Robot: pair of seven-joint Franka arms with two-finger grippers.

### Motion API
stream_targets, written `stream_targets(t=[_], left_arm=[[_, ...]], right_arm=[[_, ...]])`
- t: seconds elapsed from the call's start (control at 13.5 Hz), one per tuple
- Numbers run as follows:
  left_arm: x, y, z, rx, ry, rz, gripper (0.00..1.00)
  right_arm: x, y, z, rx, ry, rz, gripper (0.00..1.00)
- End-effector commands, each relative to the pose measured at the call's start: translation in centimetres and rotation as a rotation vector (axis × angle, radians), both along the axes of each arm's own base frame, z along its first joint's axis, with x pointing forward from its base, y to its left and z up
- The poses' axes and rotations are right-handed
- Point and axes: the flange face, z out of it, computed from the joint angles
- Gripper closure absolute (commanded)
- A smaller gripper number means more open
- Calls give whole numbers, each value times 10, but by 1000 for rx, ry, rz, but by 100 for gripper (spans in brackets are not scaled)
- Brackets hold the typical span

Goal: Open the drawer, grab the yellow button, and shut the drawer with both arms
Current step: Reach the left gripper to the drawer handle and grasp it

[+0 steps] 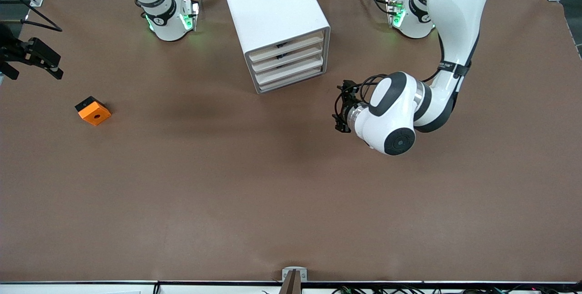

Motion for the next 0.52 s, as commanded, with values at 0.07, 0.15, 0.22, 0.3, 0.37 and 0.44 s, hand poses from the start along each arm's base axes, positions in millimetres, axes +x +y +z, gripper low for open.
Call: stream_targets(t=[0.07,0.15,0.22,0.3,0.37,0.44], left_arm=[[-11,-23,-30,90,127,108,2],[-12,-25,-28,66,155,130,2],[-14,-25,-28,65,183,137,2],[-17,-26,-28,79,204,139,0],[-20,-29,-31,88,224,150,0],[-22,-30,-28,93,240,150,0]], right_arm=[[2,-1,4,20,0,0,0],[2,-1,4,20,0,0,0],[2,-2,4,20,0,-1,0],[2,-2,4,20,0,-1,0],[2,-2,4,20,2,0,0],[2,-2,4,20,2,0,0]])
